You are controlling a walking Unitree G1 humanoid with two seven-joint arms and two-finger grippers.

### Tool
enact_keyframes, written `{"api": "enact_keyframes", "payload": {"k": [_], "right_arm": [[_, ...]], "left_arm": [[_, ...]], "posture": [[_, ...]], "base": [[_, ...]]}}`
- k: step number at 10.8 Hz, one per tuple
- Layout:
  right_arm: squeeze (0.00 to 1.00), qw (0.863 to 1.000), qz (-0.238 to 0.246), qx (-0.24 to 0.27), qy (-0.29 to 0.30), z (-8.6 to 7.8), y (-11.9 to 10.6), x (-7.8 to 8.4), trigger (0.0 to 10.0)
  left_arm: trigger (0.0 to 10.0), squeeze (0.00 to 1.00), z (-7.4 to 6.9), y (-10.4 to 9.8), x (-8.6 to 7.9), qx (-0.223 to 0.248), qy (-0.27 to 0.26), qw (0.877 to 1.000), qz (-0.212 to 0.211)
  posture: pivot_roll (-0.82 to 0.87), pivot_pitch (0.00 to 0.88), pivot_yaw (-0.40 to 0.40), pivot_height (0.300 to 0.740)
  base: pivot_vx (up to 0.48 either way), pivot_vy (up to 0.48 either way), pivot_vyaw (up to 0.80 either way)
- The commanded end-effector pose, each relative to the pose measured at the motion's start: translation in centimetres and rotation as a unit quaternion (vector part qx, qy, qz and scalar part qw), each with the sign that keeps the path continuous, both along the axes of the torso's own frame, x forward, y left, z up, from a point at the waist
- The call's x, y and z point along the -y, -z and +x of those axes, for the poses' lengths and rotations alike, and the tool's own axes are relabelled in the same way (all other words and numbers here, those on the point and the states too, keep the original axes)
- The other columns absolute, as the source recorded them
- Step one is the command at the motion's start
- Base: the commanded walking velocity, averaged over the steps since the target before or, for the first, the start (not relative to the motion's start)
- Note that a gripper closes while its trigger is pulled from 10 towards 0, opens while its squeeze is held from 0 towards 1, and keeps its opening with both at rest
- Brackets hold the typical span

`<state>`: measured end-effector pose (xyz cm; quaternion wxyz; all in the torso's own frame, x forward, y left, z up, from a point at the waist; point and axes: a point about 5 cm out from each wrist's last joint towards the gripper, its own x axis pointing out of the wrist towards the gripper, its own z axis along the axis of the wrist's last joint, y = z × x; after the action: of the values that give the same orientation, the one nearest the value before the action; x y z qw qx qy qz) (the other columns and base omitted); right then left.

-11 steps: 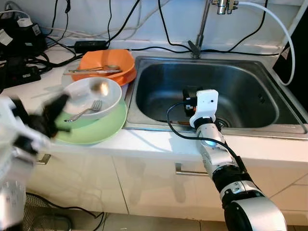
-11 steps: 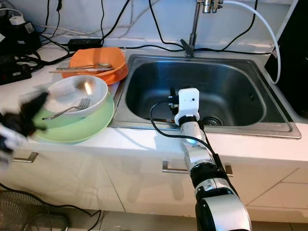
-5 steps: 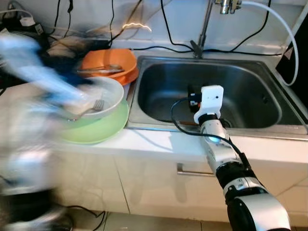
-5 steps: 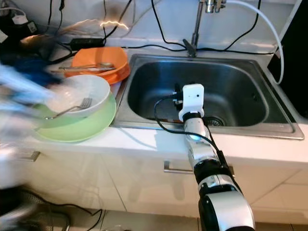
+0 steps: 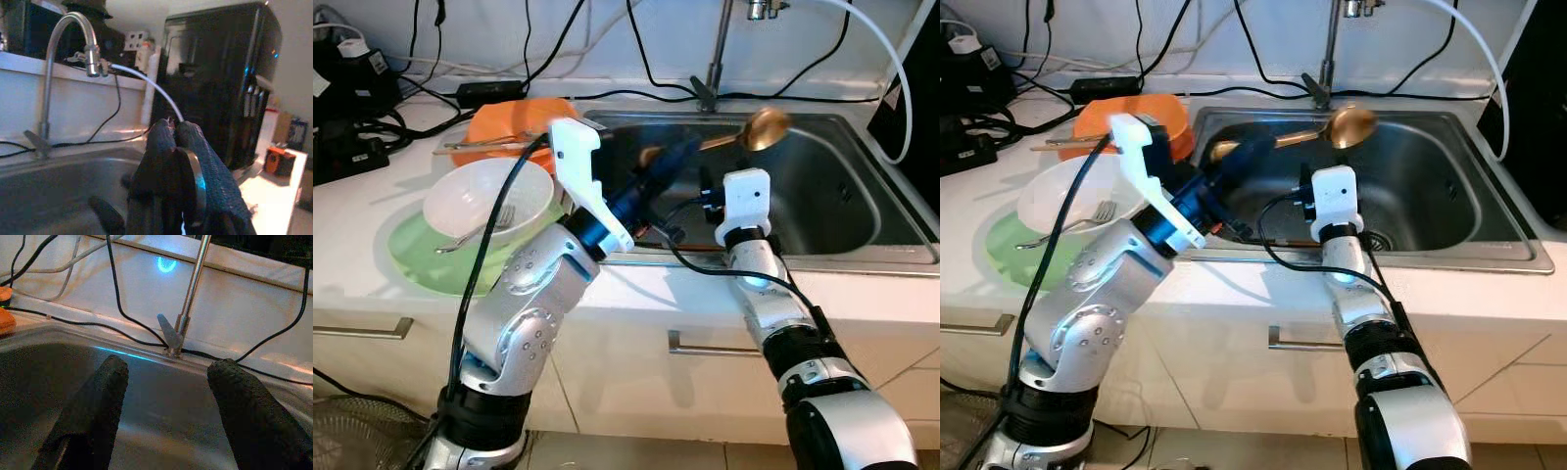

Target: Kitchen organization

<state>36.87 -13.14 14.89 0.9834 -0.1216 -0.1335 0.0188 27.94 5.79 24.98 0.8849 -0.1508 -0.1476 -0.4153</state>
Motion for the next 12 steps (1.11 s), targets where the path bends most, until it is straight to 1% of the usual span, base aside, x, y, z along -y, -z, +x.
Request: {"api": "enact_keyframes", "payload": {"k": [1, 4, 5, 6, 7, 8, 9, 10, 12], "right_arm": [[0.00, 1.000, -0.011, 0.012, -0.004, 0.1, -0.5, -0.2, 10.0], [0.00, 1.000, -0.017, 0.007, -0.003, 0.0, -0.2, -0.1, 10.0], [0.00, 1.000, -0.017, 0.006, -0.005, 0.0, -0.1, -0.3, 10.0], [0.00, 1.000, -0.020, 0.008, -0.009, 0.0, -0.2, -0.5, 10.0], [0.00, 0.999, -0.038, 0.017, -0.016, 0.0, -0.5, -0.6, 10.0], [0.00, 0.997, -0.065, 0.028, -0.029, -0.2, -0.6, -0.8, 10.0], [0.00, 0.996, -0.075, 0.031, -0.035, -0.3, -0.6, -1.0, 10.0], [0.00, 0.995, -0.087, 0.035, -0.043, -0.4, -0.6, -1.2, 10.0], [0.00, 0.993, -0.101, 0.046, -0.046, -0.5, -0.8, -1.5, 10.0]], "left_arm": [[10.0, 0.00, 0.5, -0.2, 0.1, 0.008, -0.012, 1.000, 0.015], [10.0, 0.00, 1.9, -1.7, -1.2, 0.026, -0.081, 0.996, -0.031], [10.0, 0.00, 2.5, -2.0, -1.7, 0.024, -0.116, 0.992, -0.044], [10.0, 0.00, 3.2, -1.6, -2.1, 0.013, -0.145, 0.989, -0.038], [10.0, 0.00, 3.4, -1.0, -2.0, 0.004, -0.148, 0.989, -0.020], [10.0, 0.00, 3.3, -0.7, -1.8, -0.001, -0.143, 0.990, -0.014], [10.0, 0.00, 3.3, -0.4, -1.6, -0.005, -0.139, 0.990, -0.009], [10.0, 0.00, 3.4, 0.0, -1.3, -0.009, -0.134, 0.991, 0.010], [10.0, 0.00, 3.1, 0.4, -0.8, -0.016, -0.118, 0.993, 0.024]], "posture": [[0.13, 0.000, 0.063, 0.740], [0.13, 0.000, 0.061, 0.740], [0.13, 0.000, 0.061, 0.740], [0.13, 0.000, 0.059, 0.740], [0.12, 0.000, 0.058, 0.740], [0.13, 0.000, 0.057, 0.740], [0.13, 0.000, 0.057, 0.740], [0.13, 0.000, 0.057, 0.740], [0.13, 0.000, 0.059, 0.740]], "base": [[0.000, 0.000, 0.00], [0.000, 0.000, 0.00], [0.000, 0.000, 0.00], [0.000, 0.000, 0.00], [0.000, 0.000, 0.00], [0.000, 0.000, 0.00], [0.000, 0.000, 0.00], [0.000, 0.000, 0.00], [0.000, 0.000, 0.00]]}}
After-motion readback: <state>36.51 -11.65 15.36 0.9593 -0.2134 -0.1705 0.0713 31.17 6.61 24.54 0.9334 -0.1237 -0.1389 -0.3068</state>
